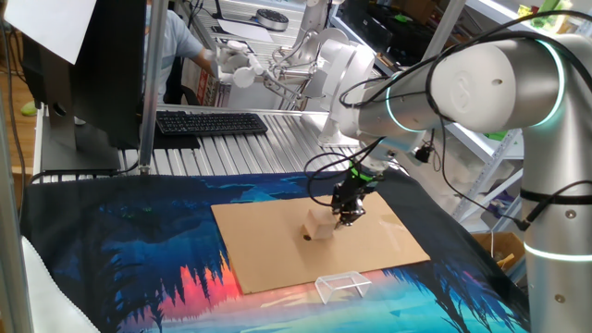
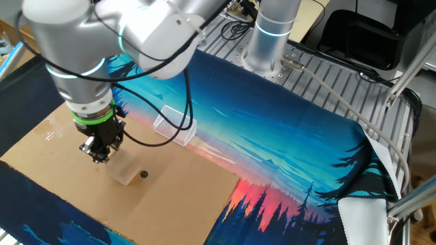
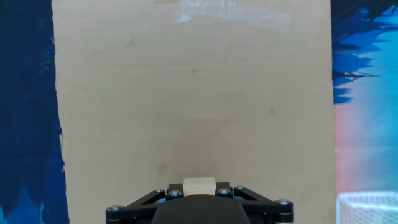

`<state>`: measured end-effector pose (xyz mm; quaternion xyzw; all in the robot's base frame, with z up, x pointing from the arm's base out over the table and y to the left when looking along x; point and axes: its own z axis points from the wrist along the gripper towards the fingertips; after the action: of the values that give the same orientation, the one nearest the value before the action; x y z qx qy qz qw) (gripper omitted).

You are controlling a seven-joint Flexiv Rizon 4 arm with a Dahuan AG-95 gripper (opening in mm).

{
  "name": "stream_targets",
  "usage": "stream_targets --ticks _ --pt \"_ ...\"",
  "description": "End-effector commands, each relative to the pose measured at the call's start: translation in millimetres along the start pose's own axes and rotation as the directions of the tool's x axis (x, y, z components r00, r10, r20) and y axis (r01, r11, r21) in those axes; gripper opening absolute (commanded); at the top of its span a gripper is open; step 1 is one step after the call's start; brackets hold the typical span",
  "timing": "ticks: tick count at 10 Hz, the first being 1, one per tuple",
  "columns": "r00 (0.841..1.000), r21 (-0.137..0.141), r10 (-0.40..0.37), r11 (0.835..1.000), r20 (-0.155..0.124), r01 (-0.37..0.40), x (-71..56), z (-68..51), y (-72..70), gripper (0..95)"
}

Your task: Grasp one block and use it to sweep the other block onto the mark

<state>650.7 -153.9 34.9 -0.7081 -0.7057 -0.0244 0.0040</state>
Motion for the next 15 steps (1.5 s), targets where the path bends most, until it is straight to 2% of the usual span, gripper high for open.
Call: stream_targets --ticks 1,6,15 --pt "1.0 0.003 0.001 1.0 0.002 -0.001 3.8 -1.1 -0.9 0.0" --pt "1.0 0.003 0.004 1.0 -0.001 -0.004 14.9 -1.1 1.3 0.0" --pt "1.0 0.003 0.02 1.0 -0.013 -0.02 24.4 -7.8 0.0 0.0"
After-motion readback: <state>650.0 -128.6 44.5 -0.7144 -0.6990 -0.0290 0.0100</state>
